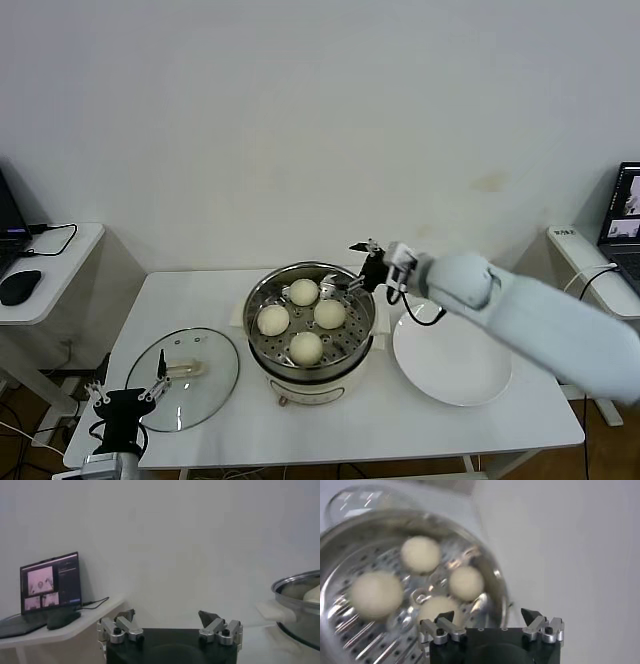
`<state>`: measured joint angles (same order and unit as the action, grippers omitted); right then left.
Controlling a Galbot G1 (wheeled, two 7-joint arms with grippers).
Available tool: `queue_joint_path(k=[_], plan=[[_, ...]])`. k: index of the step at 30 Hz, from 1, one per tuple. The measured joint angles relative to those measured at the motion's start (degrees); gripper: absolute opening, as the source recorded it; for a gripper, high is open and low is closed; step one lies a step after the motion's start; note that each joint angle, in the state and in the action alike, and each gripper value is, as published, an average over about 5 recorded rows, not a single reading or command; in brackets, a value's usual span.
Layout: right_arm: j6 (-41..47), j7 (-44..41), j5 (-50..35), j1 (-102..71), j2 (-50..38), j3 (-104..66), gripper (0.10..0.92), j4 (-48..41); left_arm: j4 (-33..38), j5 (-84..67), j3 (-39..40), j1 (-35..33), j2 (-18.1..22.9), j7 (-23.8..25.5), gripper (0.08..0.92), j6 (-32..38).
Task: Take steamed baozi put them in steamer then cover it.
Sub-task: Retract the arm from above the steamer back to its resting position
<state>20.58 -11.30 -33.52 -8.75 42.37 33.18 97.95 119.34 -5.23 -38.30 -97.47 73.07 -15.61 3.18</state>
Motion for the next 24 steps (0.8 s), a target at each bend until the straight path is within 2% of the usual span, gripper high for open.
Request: queue_joint_path(k=[7,13,24], plan=[[-11.01,2.32,5.96,-24.18,4.43,-25.42,0.823,1.38,-1.3,1.64,0.64,-0.06,-0.44,-0.02,0.823,-0.19],[-15.97,0.23,11.57,-41.91,13.67,-45.8,0.823,3.79,-2.91,6.98,1.14,-0.09,-1.0,-0.13,0.823,-1.03],[-20.22,-1.38,19.08,-65.27,29.93,-70.9,0.823,6.5,-8.64,34.98,-1.82,-0.25,-3.73,-0.71,0.823,1.45]])
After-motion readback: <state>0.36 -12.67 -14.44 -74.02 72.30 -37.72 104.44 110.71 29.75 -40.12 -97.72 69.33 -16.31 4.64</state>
